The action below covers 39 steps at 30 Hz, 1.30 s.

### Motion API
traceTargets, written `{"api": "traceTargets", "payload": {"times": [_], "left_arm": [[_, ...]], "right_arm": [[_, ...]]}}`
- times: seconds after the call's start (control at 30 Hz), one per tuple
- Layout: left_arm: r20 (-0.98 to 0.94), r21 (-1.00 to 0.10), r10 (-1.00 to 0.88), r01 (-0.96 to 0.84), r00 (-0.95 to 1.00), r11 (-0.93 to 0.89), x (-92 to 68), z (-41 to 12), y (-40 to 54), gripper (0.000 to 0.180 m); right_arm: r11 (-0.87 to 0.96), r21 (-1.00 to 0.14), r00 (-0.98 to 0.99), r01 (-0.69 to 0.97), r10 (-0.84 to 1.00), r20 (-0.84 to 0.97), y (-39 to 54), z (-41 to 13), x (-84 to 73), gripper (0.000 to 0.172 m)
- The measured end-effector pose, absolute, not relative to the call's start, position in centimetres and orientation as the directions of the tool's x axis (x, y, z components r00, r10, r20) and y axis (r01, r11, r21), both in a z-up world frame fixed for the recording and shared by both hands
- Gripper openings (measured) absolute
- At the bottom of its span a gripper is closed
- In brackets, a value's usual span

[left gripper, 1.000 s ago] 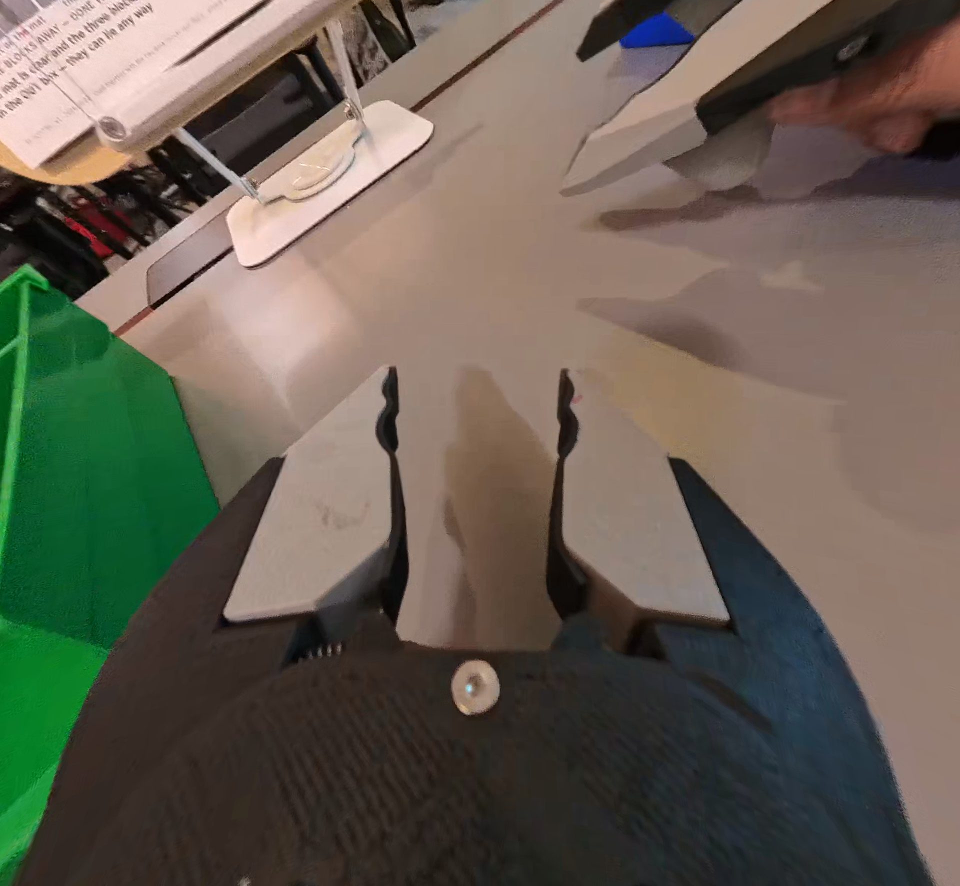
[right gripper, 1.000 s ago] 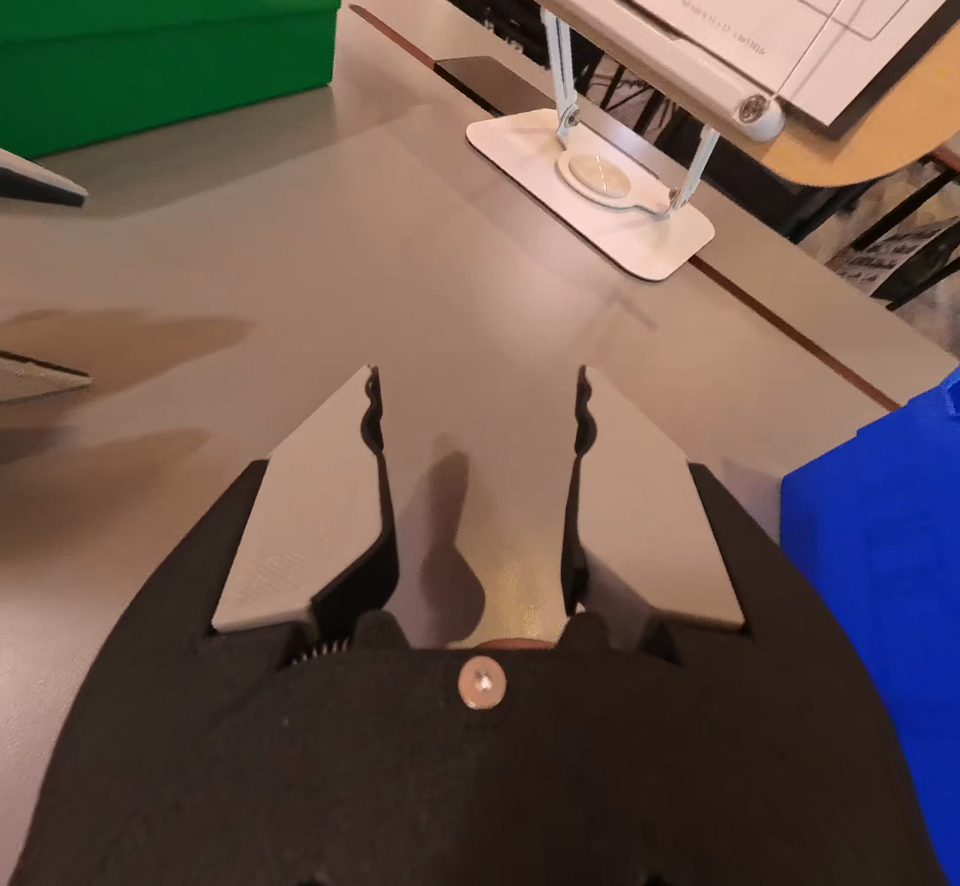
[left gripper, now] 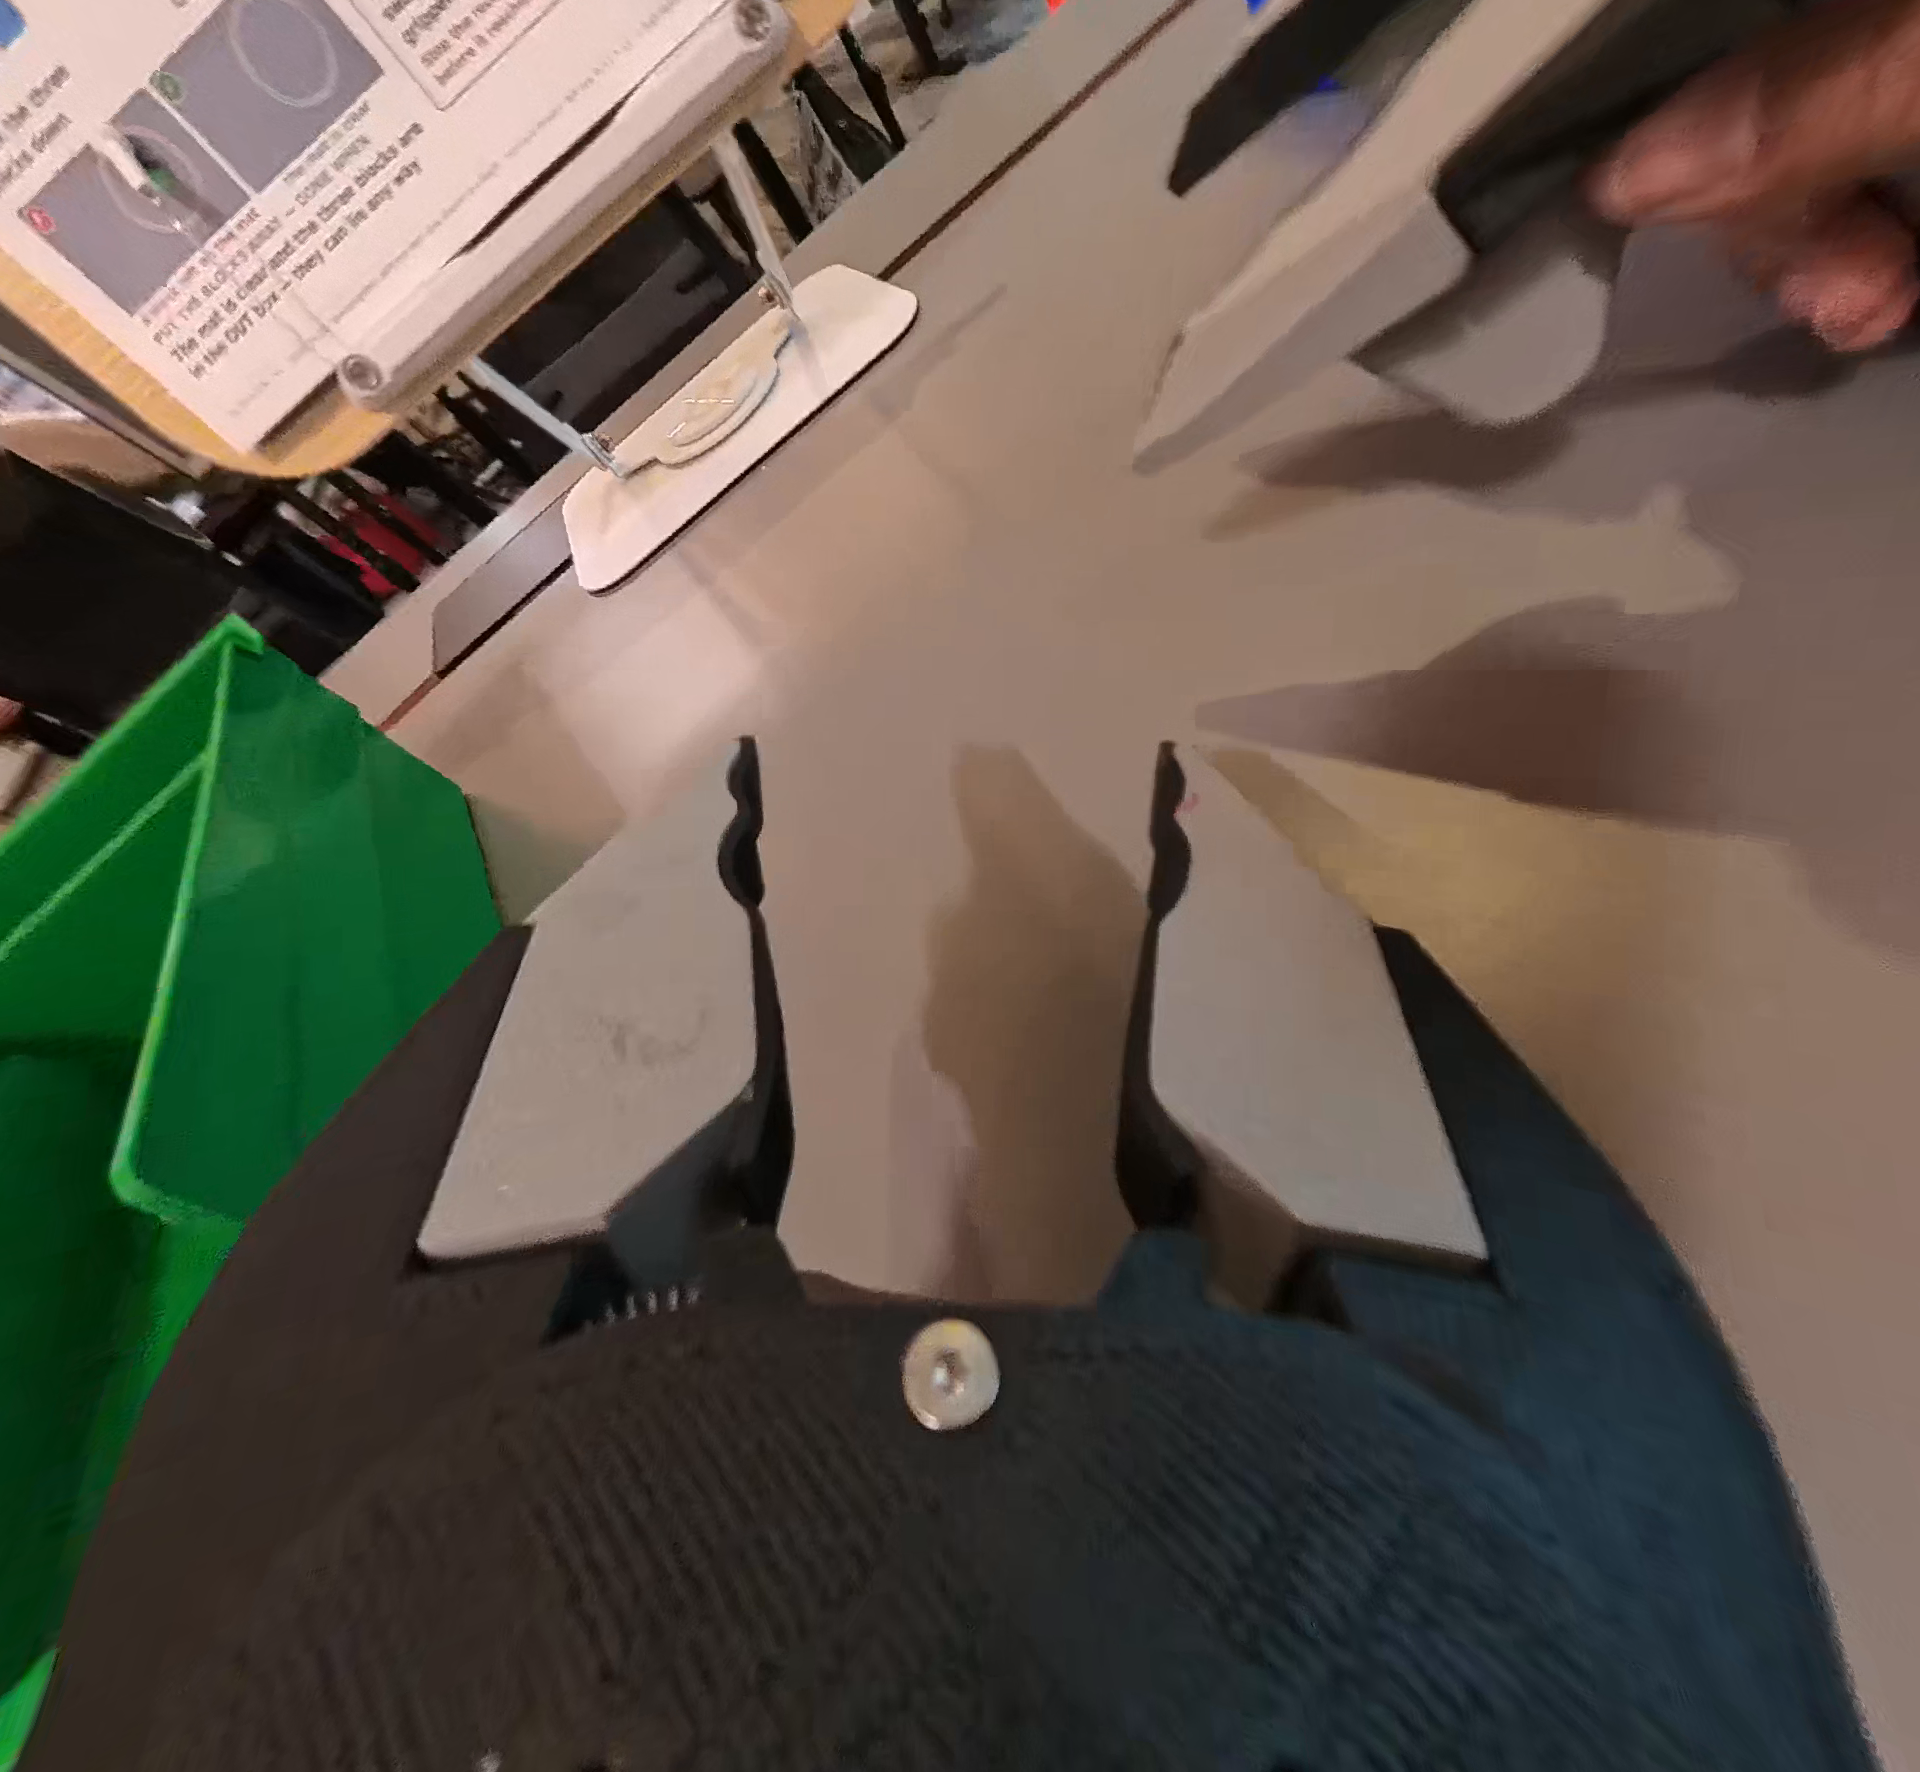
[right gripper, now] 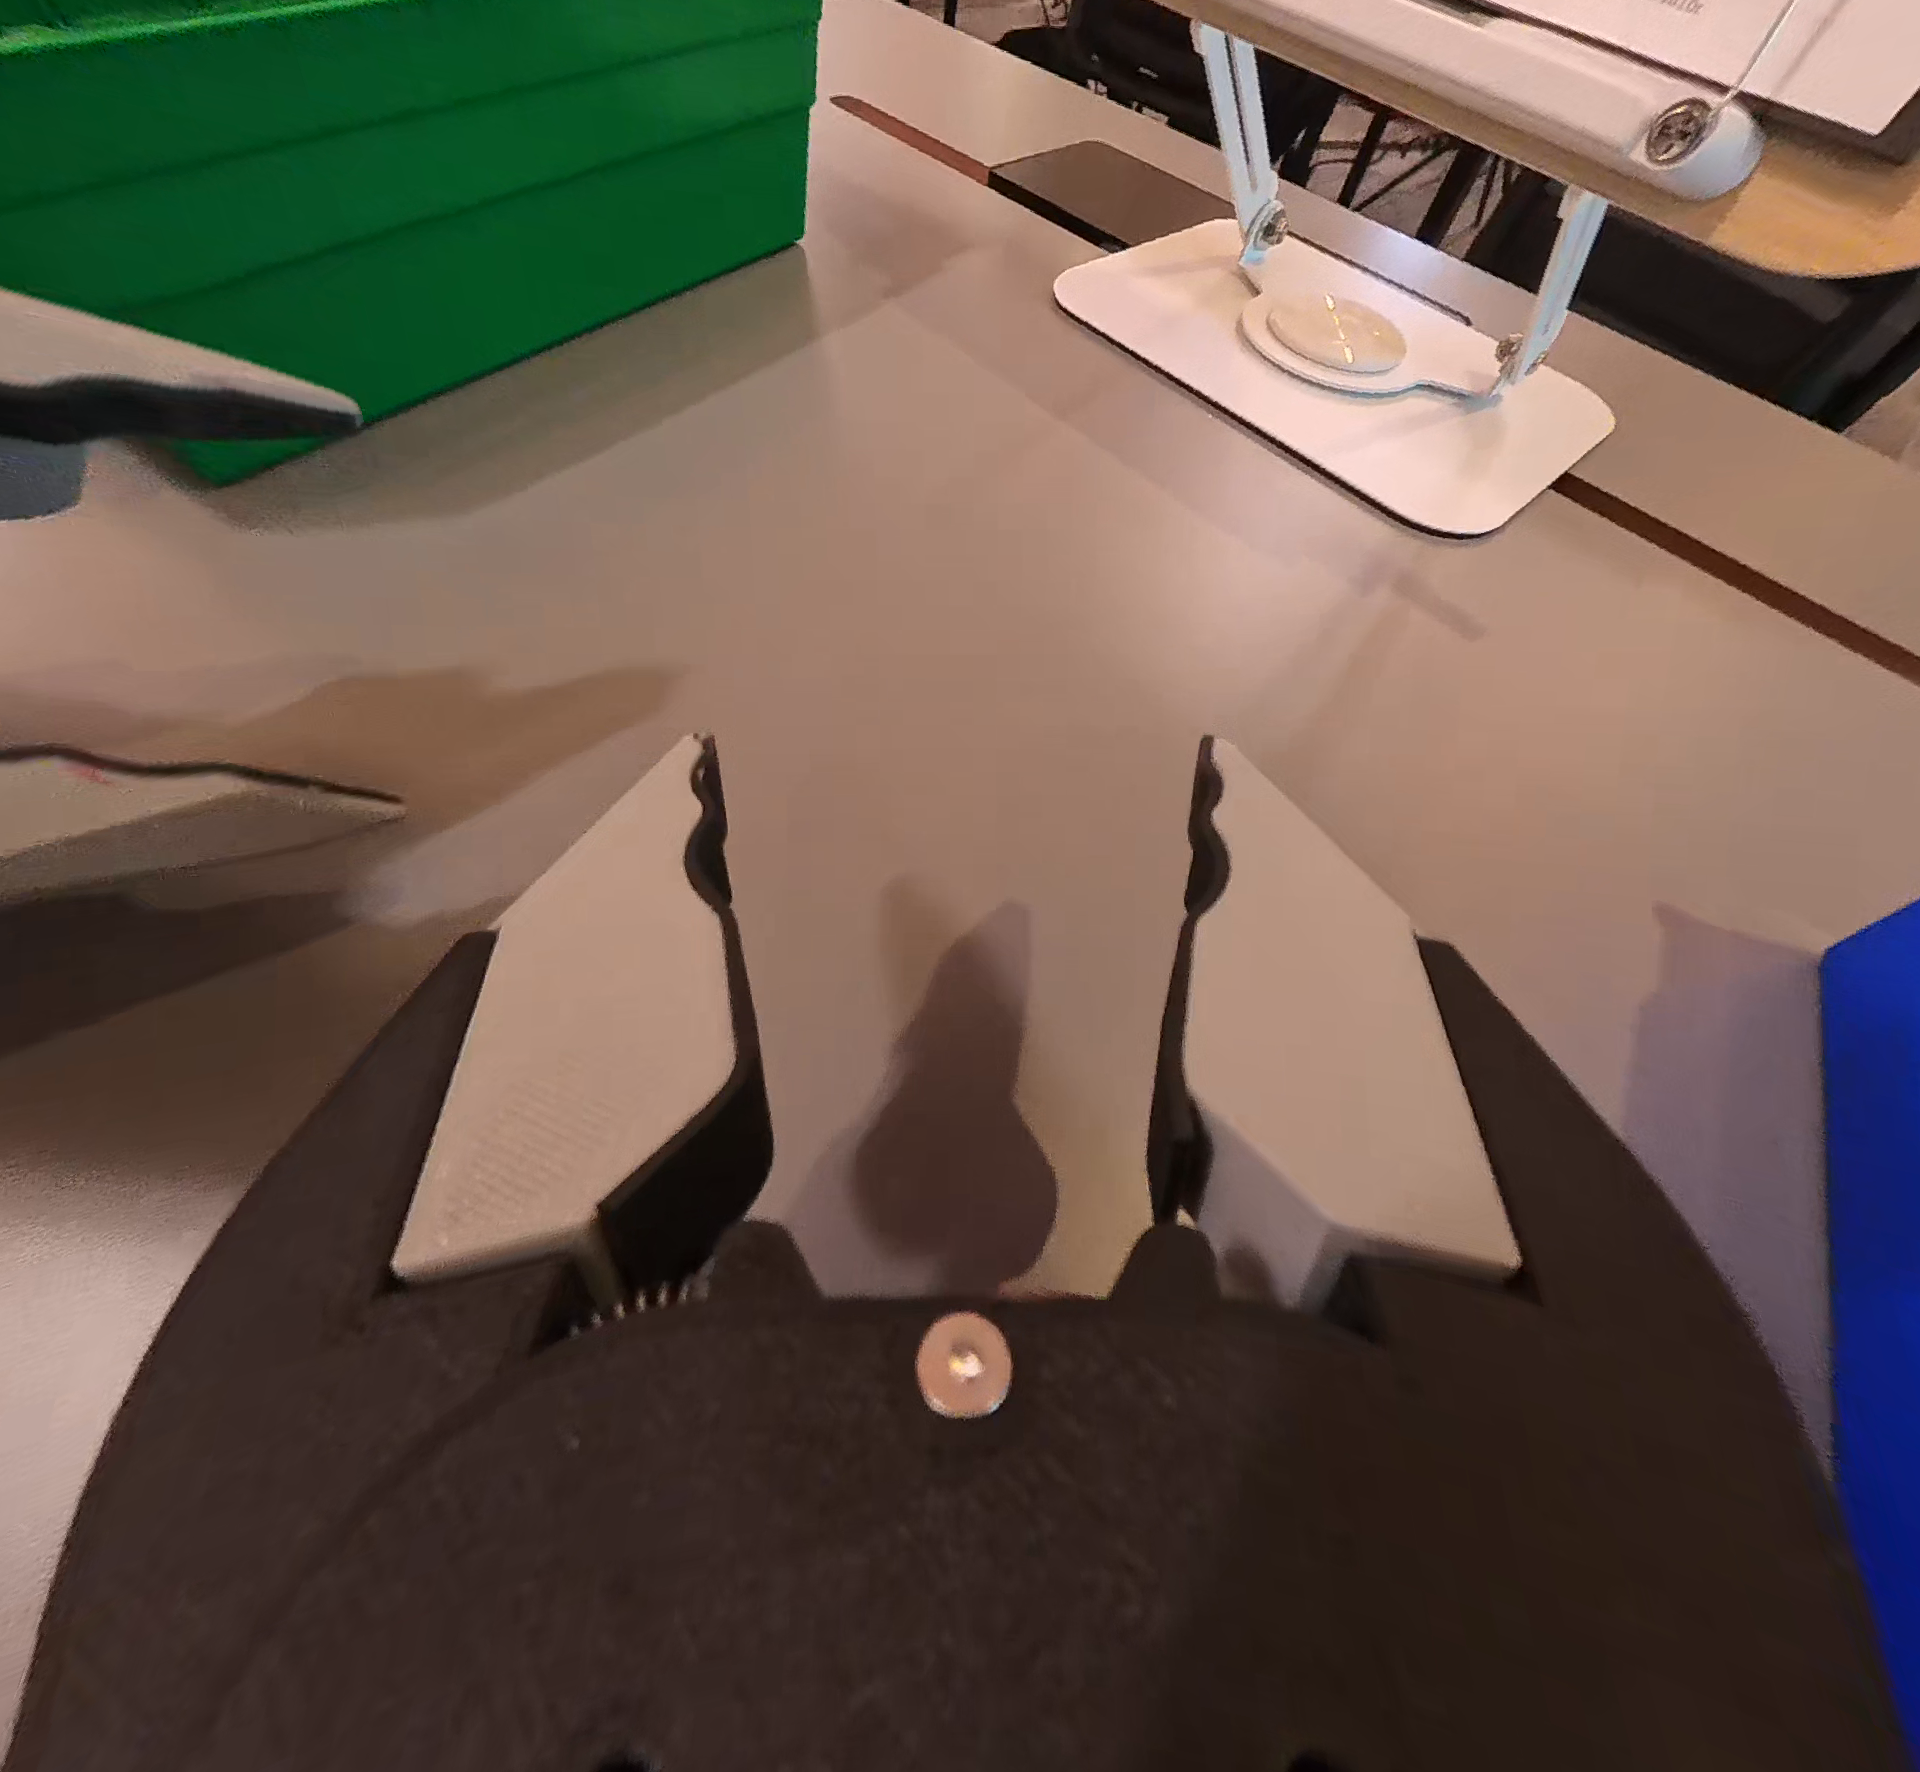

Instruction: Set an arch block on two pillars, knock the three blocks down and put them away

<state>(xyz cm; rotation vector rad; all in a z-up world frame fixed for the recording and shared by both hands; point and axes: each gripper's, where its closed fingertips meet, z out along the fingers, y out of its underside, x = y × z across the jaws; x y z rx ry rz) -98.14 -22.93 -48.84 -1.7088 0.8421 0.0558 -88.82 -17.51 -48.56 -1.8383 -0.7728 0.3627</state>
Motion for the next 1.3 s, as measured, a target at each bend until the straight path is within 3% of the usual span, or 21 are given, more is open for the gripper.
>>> {"api": "traceTargets", "payload": {"times": [0.23,0.33,0.6,0.8,0.9,1.17,1.3], "left_arm": [[-0.139,-0.957,-0.566,-0.258,0.812,-0.135,-99.6,-46.9,-22.8,0.064],[-0.1,-0.962,-0.592,-0.23,0.8,-0.149,-99.5,-46.9,-22.9,0.058],[-0.119,-0.954,-0.601,-0.258,0.791,-0.151,-99.1,-47.2,-22.9,0.06],[-0.149,-0.95,-0.581,-0.279,0.8,-0.141,-99.2,-47.3,-22.8,0.06],[-0.168,-0.954,-0.578,-0.279,0.799,-0.109,-99.1,-46.9,-23.2,0.057],[-0.207,-0.944,-0.584,-0.317,0.785,-0.091,-98.6,-47.1,-23.5,0.054],[-0.276,-0.931,-0.55,-0.362,0.788,-0.051,-98.6,-46.9,-23.7,0.053]], "right_arm": [[-0.273,-0.902,0.677,0.335,0.735,0.029,-19.4,-49.3,-89.9,0.089],[-0.239,-0.909,0.663,0.341,0.747,0.053,-19.6,-48.8,-90.5,0.089],[-0.289,-0.904,0.643,0.314,0.766,-0.022,-20.3,-49.2,-90.6,0.083],[-0.163,-0.928,0.674,0.335,0.73,0.115,-19.9,-47.4,-89.9,0.079],[-0.148,-0.927,0.644,0.344,0.756,0.118,-20.5,-47.6,-90.2,0.048],[-0.068,-0.911,0.673,0.408,0.696,0.25,-19.7,-46.5,-88.6,0.044],[-0.011,-0.897,0.684,0.441,0.652,0.328,-19.5,-46.2,-87.6,0.034]]}}
